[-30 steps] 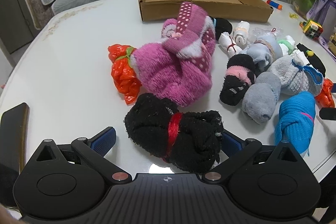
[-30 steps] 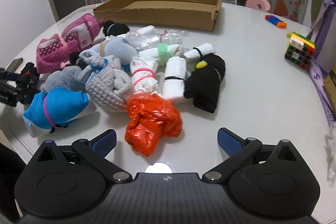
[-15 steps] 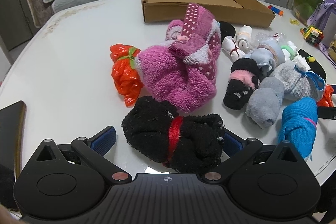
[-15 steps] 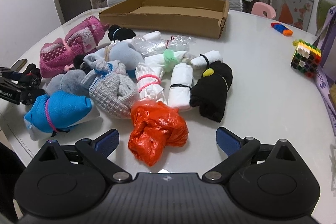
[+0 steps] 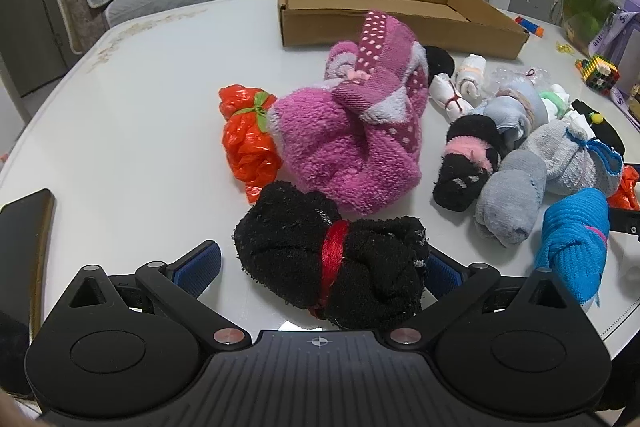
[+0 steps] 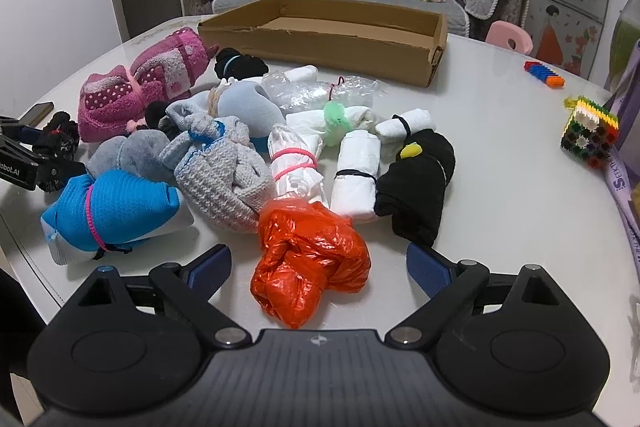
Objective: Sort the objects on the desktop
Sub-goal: 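Move the left tool to the black fuzzy sock and the right tool to the orange bag, then grasp the black fuzzy sock with the left tool while the right tool grasps the orange bag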
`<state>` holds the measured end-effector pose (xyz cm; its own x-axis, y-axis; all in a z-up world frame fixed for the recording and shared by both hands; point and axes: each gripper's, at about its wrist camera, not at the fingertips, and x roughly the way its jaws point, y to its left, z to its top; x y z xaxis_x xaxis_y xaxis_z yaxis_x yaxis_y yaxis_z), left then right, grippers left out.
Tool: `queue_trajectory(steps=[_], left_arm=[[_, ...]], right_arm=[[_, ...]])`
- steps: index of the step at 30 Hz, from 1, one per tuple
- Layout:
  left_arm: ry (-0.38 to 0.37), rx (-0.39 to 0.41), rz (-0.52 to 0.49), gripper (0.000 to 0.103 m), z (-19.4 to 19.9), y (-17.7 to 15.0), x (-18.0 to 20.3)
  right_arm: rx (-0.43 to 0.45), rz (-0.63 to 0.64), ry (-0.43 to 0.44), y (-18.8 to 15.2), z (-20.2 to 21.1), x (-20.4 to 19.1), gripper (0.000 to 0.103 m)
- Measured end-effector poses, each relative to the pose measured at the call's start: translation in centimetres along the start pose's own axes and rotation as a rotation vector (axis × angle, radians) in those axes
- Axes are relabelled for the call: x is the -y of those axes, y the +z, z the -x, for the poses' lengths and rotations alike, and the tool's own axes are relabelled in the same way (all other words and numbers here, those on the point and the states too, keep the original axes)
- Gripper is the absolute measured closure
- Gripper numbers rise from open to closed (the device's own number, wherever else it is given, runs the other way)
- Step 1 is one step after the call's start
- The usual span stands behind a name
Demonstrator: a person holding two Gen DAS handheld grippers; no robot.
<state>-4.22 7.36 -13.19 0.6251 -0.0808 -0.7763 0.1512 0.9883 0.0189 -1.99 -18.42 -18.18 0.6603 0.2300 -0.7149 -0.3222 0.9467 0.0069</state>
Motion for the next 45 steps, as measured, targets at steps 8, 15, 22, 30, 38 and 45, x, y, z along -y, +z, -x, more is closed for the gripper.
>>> queue_trajectory(steps=[8, 15, 22, 30, 38, 45], left_arm=[[-0.021, 0.009, -0.015, 0.001, 0.4, -0.1, 0.2], [-0.035, 0.008, 0.025, 0.001, 0.4, 0.1, -0.7], [-0.003, 0.0, 0.014, 0.001, -0.1, 0.2, -0.5], [0.006, 0.018, 0.01, 0.0, -0.3, 0.1, -0.3], [0.02, 0.016, 0.026, 0.0, -0.5, 0.3, 0.0], [0.0, 0.028, 0.001, 0.013, 0.1, 0.0, 1.0]], right_arm=[[0.001, -0.007, -0.003, 0.1, -0.1, 0.0, 0.005], [0.003, -0.01, -0.001, 0.1, -0.3, 0.0, 0.003], [0.0, -0.001, -0.001, 0.1, -0.5, -0.2, 0.0], [0.0, 0.001, -0.005, 0.1, -0.5, -0.2, 0.0], [0.002, -0.011, -0.018, 0.2, -0.7, -0.1, 0.0], [0.052, 0.011, 0.008, 0.1, -0.2, -0.5, 0.044]])
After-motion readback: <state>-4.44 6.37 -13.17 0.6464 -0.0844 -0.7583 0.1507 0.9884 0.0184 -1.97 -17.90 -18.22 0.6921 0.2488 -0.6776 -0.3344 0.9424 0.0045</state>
